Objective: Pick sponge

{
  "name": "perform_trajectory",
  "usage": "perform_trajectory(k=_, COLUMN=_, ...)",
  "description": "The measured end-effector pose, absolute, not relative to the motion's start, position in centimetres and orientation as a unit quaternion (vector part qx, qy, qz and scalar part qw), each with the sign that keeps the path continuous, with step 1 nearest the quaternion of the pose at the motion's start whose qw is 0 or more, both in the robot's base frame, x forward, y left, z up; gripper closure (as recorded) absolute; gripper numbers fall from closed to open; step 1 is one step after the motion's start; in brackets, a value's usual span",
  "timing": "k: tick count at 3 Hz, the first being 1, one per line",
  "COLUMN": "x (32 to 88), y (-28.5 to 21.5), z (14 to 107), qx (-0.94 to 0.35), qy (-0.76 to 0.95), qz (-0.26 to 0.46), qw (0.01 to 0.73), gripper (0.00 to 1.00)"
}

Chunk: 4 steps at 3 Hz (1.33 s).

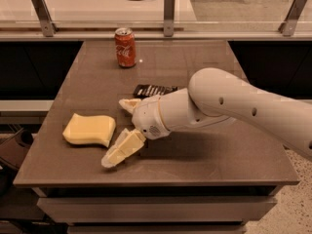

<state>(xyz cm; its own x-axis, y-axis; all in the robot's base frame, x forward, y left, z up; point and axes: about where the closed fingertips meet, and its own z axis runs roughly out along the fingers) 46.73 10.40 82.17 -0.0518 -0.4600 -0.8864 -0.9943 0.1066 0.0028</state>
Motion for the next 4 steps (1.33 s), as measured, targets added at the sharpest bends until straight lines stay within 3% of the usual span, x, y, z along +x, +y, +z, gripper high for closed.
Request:
perform_trajectory(k=2, x=46.4, y=13.7, z=82.0, qx=-0.557, qy=0.609, qz=0.393, qw=0.407, gripper=0.0)
perform_trajectory(k=3, x=46.3, y=13.8, z=82.1, qx=-0.558, qy=0.607, qz=0.393, qw=0.406, gripper=0.17)
perform_trajectory(k=4, x=46.2, y=14.0, z=82.2, qx=-0.56, qy=0.606, qz=0.393, qw=0.406, gripper=0.41)
